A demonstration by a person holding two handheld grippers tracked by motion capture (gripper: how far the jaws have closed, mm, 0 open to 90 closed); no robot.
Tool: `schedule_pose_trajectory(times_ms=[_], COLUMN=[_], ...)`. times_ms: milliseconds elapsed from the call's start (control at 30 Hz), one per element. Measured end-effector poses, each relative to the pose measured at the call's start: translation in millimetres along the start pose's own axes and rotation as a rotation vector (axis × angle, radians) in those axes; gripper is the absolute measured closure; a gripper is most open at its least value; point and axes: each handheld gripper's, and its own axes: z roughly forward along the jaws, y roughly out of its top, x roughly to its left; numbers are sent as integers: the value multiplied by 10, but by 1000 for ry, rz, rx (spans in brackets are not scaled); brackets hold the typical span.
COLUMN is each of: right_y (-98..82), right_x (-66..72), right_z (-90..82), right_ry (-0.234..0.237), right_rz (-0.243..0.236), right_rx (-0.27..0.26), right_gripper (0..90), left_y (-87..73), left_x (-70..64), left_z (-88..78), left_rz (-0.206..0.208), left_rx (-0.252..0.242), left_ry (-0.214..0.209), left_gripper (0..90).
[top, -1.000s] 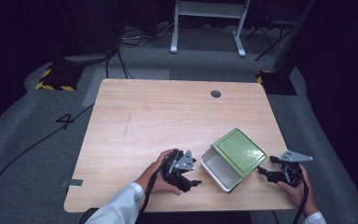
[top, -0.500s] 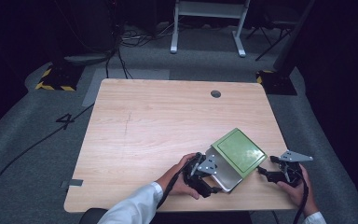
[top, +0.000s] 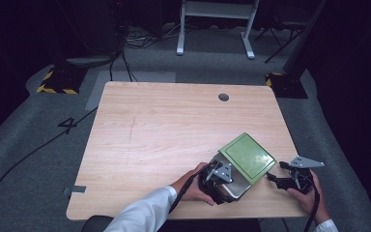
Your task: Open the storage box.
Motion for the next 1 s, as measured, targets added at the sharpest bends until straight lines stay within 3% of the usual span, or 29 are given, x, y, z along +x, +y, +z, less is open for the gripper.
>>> schedule_pose_trajectory(times_ms=[233,500,1000], right_y=[0,0,0], right_x=[1,1,3], right_z=[-1,-1,0], right_ry=[2,2,7], right_rz=[-2,-2,-5], right_rx=[0,1,0], right_gripper=[207,207,207], left_y=[-72,-247,-411], left_x=[-90,-232,-365], left_z=[-108,-225,-350], left_rz=[15,19,14], left_rx=[38,84,60], left_ry=[-44,-47,-49], left_gripper=[399,392,383])
